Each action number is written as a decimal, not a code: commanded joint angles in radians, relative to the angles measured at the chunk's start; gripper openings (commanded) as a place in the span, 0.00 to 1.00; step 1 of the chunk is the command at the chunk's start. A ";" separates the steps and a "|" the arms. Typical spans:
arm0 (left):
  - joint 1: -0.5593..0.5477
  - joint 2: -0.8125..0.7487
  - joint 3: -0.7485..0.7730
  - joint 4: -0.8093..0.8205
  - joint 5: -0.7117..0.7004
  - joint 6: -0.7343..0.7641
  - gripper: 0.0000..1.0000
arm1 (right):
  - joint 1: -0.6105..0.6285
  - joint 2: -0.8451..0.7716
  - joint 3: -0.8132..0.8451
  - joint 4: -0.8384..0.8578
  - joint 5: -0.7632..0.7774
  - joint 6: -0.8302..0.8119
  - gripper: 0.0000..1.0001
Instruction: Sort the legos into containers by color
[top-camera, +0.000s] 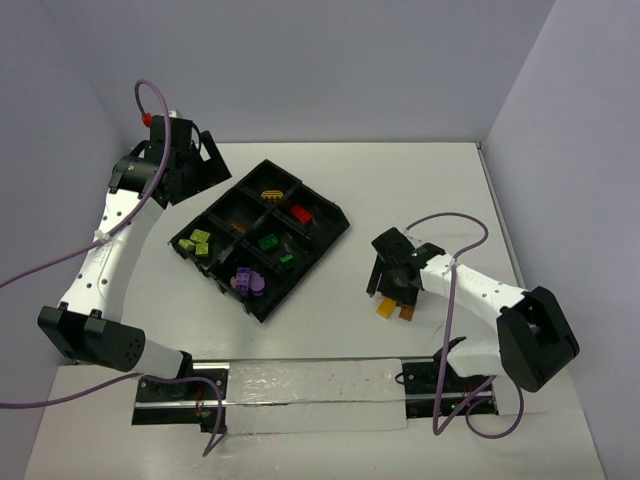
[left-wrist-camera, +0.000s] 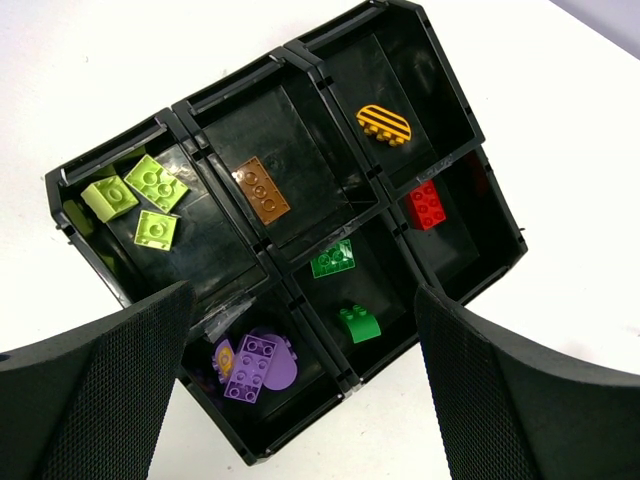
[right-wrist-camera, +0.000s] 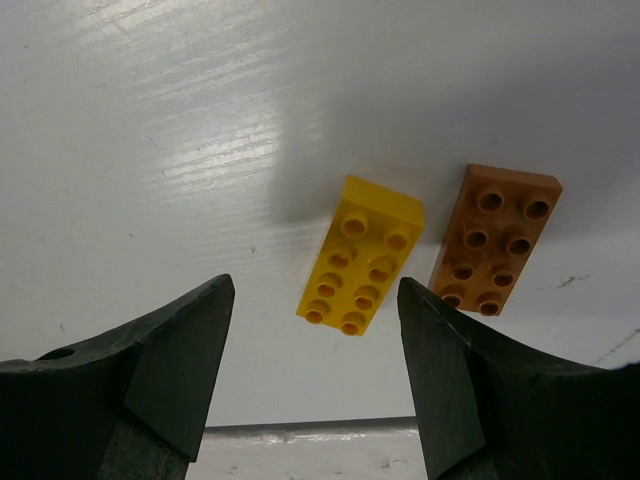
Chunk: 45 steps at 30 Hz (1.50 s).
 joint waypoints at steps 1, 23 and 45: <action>-0.003 -0.001 0.059 0.007 -0.020 0.018 0.98 | 0.000 0.034 -0.009 0.048 0.012 0.018 0.74; -0.002 0.131 0.191 -0.131 -0.099 0.015 0.98 | 0.033 0.206 0.372 0.112 0.044 -0.246 0.03; 0.071 -0.066 -0.197 -0.040 -0.223 -0.054 0.98 | 0.094 1.001 1.425 0.478 -0.089 -0.319 0.08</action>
